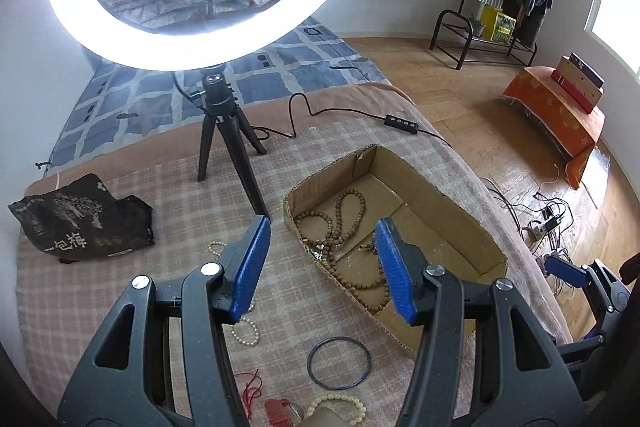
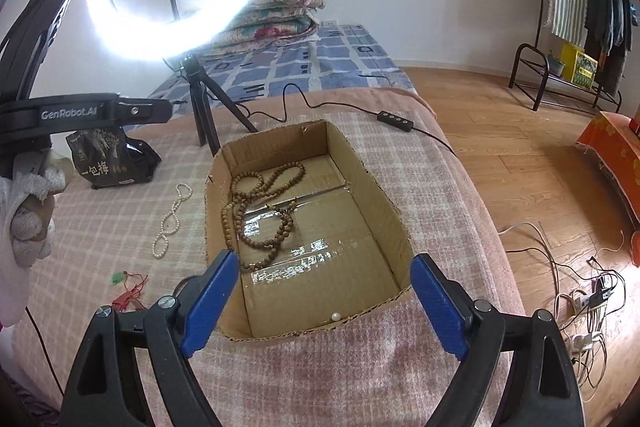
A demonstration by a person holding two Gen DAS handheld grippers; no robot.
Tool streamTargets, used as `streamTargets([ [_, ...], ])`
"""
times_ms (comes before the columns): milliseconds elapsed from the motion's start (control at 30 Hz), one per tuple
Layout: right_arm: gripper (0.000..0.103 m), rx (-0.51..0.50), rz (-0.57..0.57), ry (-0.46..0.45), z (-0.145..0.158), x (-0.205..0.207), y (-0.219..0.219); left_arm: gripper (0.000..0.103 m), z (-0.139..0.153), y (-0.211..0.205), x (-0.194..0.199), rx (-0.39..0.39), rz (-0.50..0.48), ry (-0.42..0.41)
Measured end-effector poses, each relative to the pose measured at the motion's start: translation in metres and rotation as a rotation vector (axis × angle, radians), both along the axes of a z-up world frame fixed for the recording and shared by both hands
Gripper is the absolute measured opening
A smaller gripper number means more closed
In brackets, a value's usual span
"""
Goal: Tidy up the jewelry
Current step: 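Move both tools back toward the red-strap watch and yellow bead bracelet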
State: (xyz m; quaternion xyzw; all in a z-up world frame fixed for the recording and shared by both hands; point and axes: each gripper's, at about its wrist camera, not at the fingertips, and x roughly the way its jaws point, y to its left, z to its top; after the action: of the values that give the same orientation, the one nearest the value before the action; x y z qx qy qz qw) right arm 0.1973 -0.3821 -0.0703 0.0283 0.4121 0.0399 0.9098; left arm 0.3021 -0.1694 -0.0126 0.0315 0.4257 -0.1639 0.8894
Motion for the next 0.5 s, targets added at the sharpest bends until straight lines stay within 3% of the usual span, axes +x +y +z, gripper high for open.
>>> streamTargets([
  [233,0.092,0.007,-0.004,-0.033,0.017,-0.026,0.008,0.056,0.020,0.046,-0.027,-0.026,0.054,-0.021],
  [500,0.092,0.003,0.046,-0.017,0.014,-0.055,0.031,0.056,0.015,0.094,-0.060,-0.039,0.113,0.014],
])
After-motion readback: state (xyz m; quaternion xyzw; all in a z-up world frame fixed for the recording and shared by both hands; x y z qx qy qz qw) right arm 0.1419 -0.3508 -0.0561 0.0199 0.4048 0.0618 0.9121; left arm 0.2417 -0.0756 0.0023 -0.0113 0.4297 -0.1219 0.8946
